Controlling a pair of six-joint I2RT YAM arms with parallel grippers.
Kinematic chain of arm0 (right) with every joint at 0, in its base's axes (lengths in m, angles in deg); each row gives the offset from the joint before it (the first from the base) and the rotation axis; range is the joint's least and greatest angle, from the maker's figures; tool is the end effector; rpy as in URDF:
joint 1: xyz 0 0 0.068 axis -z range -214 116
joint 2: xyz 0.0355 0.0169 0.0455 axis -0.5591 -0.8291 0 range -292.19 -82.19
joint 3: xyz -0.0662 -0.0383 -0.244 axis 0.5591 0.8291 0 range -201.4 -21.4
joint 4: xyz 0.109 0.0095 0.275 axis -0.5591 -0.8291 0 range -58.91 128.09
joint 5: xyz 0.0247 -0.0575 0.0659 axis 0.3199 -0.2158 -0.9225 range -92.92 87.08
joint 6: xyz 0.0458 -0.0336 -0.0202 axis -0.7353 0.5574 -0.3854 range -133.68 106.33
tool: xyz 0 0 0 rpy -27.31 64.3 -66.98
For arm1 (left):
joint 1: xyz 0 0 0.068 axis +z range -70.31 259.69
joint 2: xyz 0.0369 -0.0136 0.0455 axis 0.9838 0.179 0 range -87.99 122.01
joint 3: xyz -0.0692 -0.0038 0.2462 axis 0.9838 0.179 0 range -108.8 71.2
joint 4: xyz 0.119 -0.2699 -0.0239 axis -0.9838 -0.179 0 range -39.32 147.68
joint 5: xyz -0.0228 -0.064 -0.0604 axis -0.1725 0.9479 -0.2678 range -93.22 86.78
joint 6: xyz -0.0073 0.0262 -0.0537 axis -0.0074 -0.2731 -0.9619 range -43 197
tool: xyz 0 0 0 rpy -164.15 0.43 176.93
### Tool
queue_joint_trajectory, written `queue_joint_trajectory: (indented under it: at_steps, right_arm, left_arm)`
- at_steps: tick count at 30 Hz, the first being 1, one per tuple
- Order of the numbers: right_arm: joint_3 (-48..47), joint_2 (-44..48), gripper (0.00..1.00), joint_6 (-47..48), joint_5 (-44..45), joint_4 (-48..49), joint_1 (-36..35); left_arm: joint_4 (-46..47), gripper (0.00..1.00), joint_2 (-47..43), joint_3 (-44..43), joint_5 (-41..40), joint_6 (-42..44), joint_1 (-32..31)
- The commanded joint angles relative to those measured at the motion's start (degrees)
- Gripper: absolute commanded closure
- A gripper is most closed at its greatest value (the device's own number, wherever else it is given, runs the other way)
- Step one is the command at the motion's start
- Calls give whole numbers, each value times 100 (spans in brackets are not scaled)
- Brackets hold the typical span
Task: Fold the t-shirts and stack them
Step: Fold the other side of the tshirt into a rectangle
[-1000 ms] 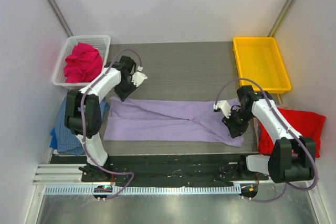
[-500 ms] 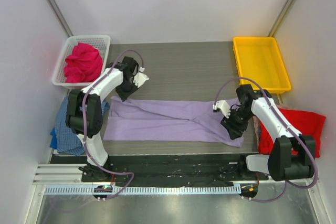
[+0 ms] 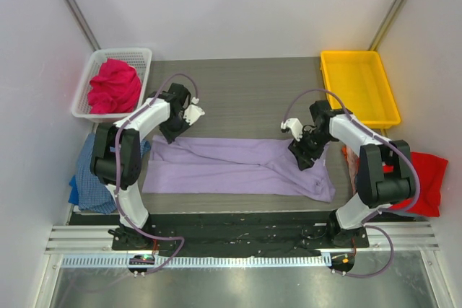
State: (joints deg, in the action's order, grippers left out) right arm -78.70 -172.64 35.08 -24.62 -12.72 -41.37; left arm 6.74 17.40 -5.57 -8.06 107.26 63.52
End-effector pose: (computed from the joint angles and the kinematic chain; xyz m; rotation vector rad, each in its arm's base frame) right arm 0.2979 0.0553 0.1412 -1.3781 2.5229 0.4617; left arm 0.3687 -0.1030 0.1524 1.1590 2.7313 0.1577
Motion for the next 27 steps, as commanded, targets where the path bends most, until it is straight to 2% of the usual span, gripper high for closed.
queue_joint_trajectory:
  at_steps: [1, 8, 11, 19, 25, 27]
  right_arm:
    - [-212, -218, 39, -261, -204, 370, -211]
    - [-54, -280, 41, -349, -125, 510, -422]
    - [-1, -262, 46, -366, -107, 519, -475]
    - [254, -183, 62, -419, 104, 607, -668]
    - [316, -122, 83, -445, 227, 616, -739]
    - [298, -104, 87, -480, 262, 598, -783]
  left_arm:
    - [172, 93, -123, -66, -8, 68, -18]
    - [146, 93, -35, -189, -26, 85, -18]
    - [137, 93, -18, -215, -43, 85, -18]
    - [146, 94, -18, -207, -131, 138, -27]
    - [154, 94, 0, -189, -140, 120, -18]
    - [154, 94, 0, -180, -131, 112, -27]
